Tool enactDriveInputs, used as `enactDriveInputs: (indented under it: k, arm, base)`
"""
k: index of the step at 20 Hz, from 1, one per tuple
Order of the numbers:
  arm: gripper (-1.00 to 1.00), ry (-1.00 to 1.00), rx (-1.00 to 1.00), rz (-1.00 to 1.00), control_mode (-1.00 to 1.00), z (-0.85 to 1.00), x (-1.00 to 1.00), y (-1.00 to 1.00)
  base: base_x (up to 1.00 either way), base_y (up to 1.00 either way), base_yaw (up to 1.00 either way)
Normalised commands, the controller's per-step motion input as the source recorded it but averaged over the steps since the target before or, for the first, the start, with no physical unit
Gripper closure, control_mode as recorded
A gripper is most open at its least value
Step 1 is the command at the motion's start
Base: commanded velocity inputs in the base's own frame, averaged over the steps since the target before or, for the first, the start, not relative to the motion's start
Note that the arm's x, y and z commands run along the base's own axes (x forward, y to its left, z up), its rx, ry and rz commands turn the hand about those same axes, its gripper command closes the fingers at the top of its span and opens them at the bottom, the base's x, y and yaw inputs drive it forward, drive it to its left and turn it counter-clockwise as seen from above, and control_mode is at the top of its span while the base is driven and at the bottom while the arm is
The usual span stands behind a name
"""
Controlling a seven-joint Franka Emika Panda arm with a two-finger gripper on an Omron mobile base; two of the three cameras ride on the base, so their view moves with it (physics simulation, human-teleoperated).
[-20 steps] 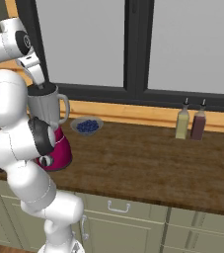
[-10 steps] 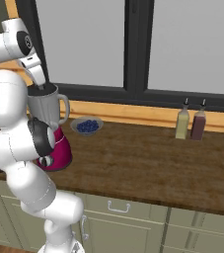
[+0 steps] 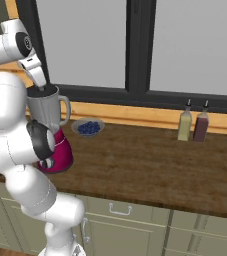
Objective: Close the lid blender by securely placing the lid on top.
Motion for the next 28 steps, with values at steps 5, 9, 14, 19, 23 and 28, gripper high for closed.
enactDriveInputs:
  k: [5,9,14,19,23,28]
  arm:
    - [-1.0,-0.02,0.0,0.0,-1.0,-0.35,-0.22,0.0]
    - [-1.0,0.0,0.0,0.0,-1.0,-0.17,-0.4,0.0]
    - [-1.0,0.0,0.0,0.0,-1.0,-0.01,-0.47,0.05]
    - [-1.0,0.01,-0.03,0.01,-1.0,0.0,-0.5,0.16]
    - [-1.0,0.07,-0.03,0.01,-1.0,0.0,-0.4,0.15]
    - [-1.0,0.13,-0.02,0.0,-1.0,0.0,-0.19,0.03]
  base:
    - [0.0,0.0,0.0]
    - [0.0,0.0,0.0]
    - [0.0,0.0,0.0]
    - [0.0,0.0,0.0]
    - [0.0,0.0,0.0]
    - [0.0,0.0,0.0]
